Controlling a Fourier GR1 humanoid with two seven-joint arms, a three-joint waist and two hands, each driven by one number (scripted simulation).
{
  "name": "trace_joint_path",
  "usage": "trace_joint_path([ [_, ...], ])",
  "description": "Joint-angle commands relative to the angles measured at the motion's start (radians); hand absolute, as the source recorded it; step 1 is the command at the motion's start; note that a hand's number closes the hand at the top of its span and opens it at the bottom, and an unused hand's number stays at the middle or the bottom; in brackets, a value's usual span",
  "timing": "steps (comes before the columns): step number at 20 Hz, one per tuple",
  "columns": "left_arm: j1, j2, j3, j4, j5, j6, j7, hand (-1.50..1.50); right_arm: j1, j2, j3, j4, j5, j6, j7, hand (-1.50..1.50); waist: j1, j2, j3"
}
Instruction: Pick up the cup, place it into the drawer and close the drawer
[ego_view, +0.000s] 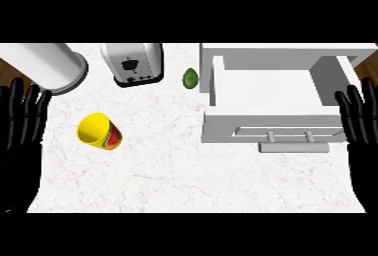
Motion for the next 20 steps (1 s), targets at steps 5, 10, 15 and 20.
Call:
trace_joint_path([
  [5,-0.068,0.138,0.009,0.090,0.283,-0.305,-0.012,-1.50,-0.023,0.015,0.002,0.032,0.050,-0.029,-0.034,-1.50,0.002,-0.026,0.009],
  [10,-0.004,0.175,0.083,0.177,0.585,-0.409,0.116,-1.50,-0.028,-0.071,0.006,0.039,0.060,0.047,0.037,-1.50,0.010,-0.027,0.010],
  [15,-0.081,0.237,0.168,0.344,0.675,-0.468,0.140,-1.50,-0.046,-0.032,0.036,0.070,0.115,0.021,0.007,-1.50,0.005,-0.027,0.011],
  [20,-0.012,0.174,0.146,0.445,0.485,-0.526,-0.018,-1.50,-0.046,-0.007,0.063,0.103,0.151,0.020,-0.017,-1.50,0.008,-0.028,0.010],
])
